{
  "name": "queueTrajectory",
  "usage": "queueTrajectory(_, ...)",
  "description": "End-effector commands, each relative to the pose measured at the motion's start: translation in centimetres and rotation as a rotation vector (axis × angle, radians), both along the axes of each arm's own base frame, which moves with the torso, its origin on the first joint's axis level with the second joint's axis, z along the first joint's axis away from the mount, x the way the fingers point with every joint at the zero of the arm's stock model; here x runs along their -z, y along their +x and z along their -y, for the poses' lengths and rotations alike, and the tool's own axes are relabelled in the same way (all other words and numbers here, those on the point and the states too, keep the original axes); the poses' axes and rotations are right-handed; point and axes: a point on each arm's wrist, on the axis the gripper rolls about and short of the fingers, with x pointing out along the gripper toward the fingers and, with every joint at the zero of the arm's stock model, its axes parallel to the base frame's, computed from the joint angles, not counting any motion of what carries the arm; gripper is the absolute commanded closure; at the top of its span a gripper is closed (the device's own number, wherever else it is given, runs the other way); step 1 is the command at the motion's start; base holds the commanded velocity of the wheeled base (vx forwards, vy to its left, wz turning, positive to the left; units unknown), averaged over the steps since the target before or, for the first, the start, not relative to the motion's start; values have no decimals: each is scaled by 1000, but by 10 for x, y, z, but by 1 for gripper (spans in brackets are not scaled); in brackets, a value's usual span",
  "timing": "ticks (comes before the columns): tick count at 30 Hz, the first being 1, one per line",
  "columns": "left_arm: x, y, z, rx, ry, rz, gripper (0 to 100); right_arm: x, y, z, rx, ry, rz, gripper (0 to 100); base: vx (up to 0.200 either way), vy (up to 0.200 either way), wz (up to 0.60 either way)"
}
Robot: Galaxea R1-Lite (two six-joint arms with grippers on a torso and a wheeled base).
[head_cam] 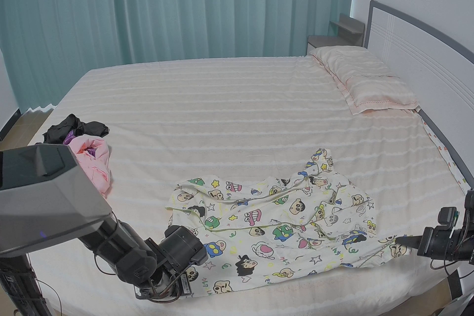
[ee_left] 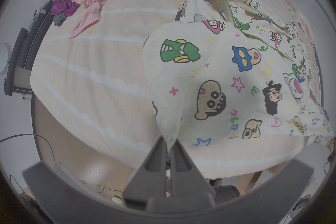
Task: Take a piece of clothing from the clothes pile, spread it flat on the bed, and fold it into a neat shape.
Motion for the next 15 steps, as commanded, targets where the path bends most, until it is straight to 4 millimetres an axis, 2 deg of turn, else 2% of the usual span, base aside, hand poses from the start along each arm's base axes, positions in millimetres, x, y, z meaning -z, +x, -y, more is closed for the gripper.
queueTrajectory(1, -21, -9, -9, 24, -20, -22, 100, 0, -15, -3, -60, -49, -21, 100, 0, 0, 0)
queueTrajectory(15, -27, -25, -21, 112, 35, -185, 100, 18, -42, -6, -202, -118, -246, 100, 0, 0, 0)
